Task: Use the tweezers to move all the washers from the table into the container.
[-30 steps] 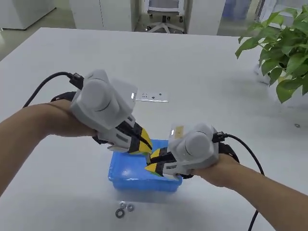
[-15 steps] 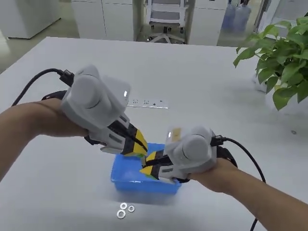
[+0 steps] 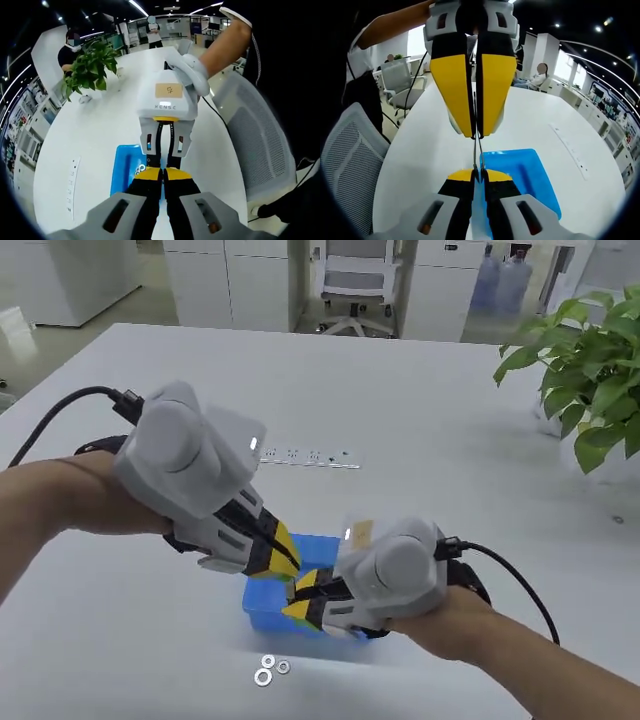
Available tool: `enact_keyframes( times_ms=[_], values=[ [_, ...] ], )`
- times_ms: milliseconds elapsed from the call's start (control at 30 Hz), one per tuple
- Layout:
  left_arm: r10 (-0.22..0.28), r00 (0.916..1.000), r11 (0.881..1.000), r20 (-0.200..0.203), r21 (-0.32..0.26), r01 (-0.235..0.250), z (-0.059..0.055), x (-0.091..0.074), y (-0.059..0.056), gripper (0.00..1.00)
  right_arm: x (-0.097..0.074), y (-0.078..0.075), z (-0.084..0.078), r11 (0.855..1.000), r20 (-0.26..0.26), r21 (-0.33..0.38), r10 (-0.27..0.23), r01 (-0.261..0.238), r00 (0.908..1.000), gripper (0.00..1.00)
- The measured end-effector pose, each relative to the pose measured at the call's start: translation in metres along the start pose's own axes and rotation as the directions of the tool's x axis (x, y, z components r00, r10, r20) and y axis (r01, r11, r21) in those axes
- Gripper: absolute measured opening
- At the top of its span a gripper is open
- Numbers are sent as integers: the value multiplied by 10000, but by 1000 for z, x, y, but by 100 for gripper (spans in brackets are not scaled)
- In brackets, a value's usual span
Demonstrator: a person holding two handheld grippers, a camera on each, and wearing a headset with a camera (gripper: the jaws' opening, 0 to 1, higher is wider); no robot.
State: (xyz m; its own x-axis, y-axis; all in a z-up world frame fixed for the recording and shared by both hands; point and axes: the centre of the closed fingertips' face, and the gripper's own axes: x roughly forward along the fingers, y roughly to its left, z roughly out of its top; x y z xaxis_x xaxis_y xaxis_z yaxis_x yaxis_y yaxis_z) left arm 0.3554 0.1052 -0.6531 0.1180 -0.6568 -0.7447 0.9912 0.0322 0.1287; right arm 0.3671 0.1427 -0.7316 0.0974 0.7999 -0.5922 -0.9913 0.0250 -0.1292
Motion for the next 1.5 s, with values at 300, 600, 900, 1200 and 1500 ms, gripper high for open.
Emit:
enact_keyframes(
  times_ms=[300,600,900,1200,1500],
  values=[
    [-39,9999,10000,-156,-36,38,-12,10,-17,5,10,17,-10,9998,-39,-12,213,-213,9998,11],
    [-77,9996,10000,-262,-65,76,-23,15,-28,5,19,28,-18,9994,-120,-14,342,-342,9993,12],
    [167,9994,9998,-288,-65,-169,-30,26,-29,5,24,30,-29,9995,-357,-177,271,-277,9990,12],
    [42,9996,9997,-270,-257,-49,-35,33,-33,5,29,35,-38,9991,-446,-33,417,-419,9981,12],
    [-49,9997,9984,-253,-562,35,-42,39,-32,5,35,37,-45,9981,-556,84,611,-607,9966,12]
  ],
)
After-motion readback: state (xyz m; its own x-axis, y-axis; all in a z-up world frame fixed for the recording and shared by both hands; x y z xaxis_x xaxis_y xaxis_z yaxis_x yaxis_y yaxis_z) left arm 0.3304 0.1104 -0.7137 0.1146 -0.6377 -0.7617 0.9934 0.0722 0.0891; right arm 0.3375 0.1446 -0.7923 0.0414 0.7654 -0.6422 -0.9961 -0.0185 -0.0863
